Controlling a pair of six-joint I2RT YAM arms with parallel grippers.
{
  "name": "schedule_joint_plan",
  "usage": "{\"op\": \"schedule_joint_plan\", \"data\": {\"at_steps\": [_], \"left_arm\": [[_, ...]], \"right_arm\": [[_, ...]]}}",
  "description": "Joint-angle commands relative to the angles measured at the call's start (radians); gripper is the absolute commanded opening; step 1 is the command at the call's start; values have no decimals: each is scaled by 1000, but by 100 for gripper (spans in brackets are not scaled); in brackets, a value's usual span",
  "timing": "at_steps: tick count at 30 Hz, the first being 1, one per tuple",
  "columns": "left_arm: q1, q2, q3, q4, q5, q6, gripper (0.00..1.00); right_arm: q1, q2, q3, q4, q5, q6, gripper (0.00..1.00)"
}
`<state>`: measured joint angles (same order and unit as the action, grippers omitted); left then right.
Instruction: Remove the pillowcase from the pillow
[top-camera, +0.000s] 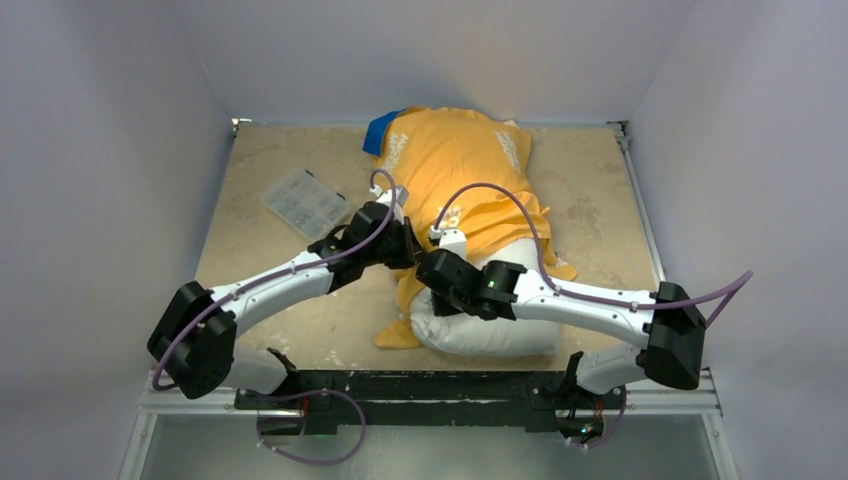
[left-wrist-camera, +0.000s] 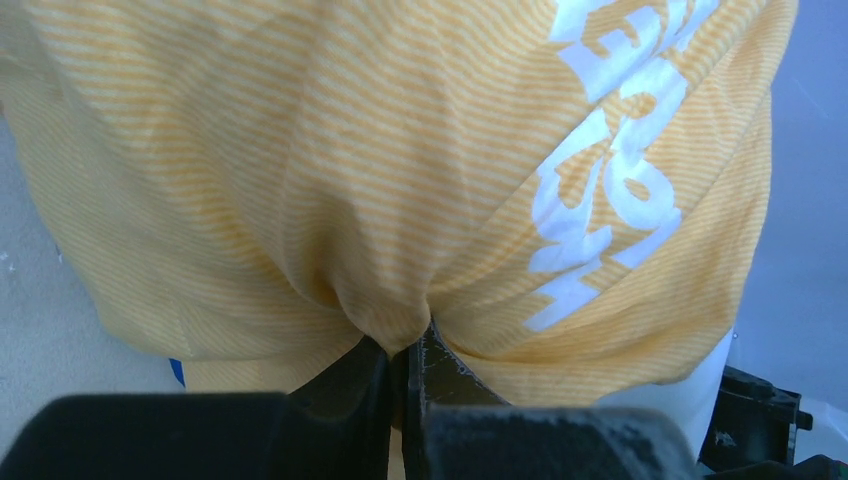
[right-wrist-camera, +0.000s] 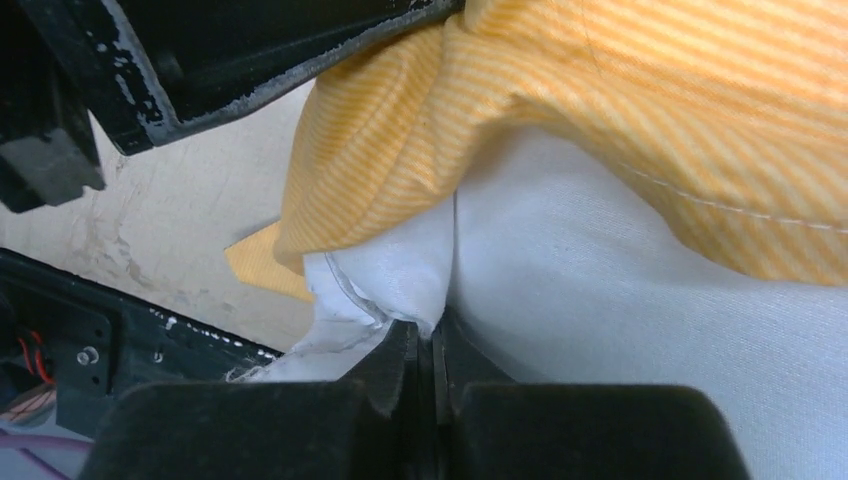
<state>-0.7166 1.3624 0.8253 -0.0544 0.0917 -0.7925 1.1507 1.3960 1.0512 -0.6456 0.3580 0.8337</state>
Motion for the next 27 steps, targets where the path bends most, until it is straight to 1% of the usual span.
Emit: {"op": "schedule_joint_plan", "data": {"at_steps": [1,5,8,10,18,24,27], "left_arm": [[22,33,109,12,-111,72,0],[96,71,180,-1,-132,88,0],[179,114,240,-1,-132,88,0],[212,154,300,-9,-143,96,0],[296,369,597,-100,-197,155,0],[368,478,751,-177,-238,195,0],[401,483,768,-187,-262,202,0]], "right_arm": [[1,7,-47,-94,8,23,0],[1,-40,-80,-94,2,27,0],[1,-106,-81,-94,2,27,0],[1,-159,-70,-95,2,26,0],[1,-437,25,-99,-9,35,0],[1,-614,49,-79,-30,17,0],[1,-688,64,-64,-22,19,0]]}}
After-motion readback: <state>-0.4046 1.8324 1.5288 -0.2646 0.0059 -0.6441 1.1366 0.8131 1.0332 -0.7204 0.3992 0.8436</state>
